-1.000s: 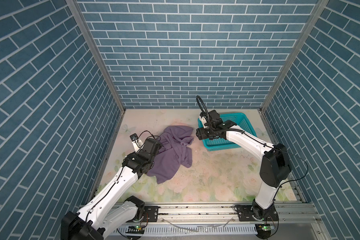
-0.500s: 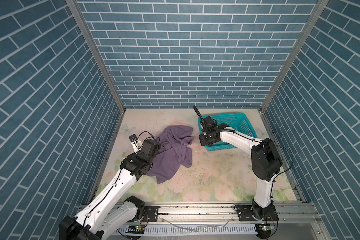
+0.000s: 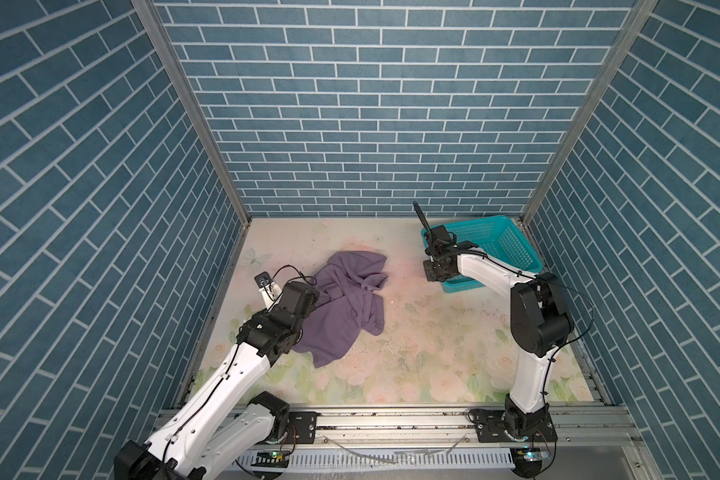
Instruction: Fold and stack the trousers
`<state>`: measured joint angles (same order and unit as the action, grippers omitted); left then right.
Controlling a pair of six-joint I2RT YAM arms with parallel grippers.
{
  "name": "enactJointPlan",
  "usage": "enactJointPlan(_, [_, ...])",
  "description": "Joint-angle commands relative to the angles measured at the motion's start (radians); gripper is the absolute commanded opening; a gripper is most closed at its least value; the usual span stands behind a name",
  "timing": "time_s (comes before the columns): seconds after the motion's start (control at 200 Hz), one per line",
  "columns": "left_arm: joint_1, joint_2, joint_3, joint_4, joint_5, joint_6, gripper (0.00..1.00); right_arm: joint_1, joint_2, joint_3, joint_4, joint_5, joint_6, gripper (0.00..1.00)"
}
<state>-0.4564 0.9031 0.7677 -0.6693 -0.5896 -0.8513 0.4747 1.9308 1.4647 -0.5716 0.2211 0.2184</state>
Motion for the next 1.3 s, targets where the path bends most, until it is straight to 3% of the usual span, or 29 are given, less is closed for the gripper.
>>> enactJointPlan(0.0, [0.006, -0.001, 0.004, -0.03, 0.009, -0.007, 0.99, -0.048, 0.016, 0.042, 0.001, 0.037, -0.037, 0.25])
enactJointPlan(0.265, [0.01, -0.02, -0.007, -0.022, -0.033, 0.021, 0.99, -0.119, 0.106, 0.18, 0.029, -0.032, -0.135, 0.15])
enactJointPlan(0.475, [0.013, 0.02, 0.02, -0.018, -0.018, 0.023, 0.99, -0.12, 0.184, 0.313, 0.016, -0.093, -0.168, 0.14])
enactJointPlan(0.83, [0.034, 0.128, 0.07, 0.02, 0.026, 0.065, 0.99, -0.121, 0.32, 0.466, -0.007, -0.007, -0.16, 0.13])
enactJointPlan(1.11, [0.055, 0.185, 0.043, 0.087, 0.076, 0.065, 0.99, -0.122, 0.378, 0.59, -0.041, -0.016, -0.171, 0.22])
enactJointPlan(1.295, [0.059, 0.26, 0.096, 0.094, 0.134, 0.145, 0.99, -0.118, 0.325, 0.59, -0.059, -0.082, -0.112, 0.37])
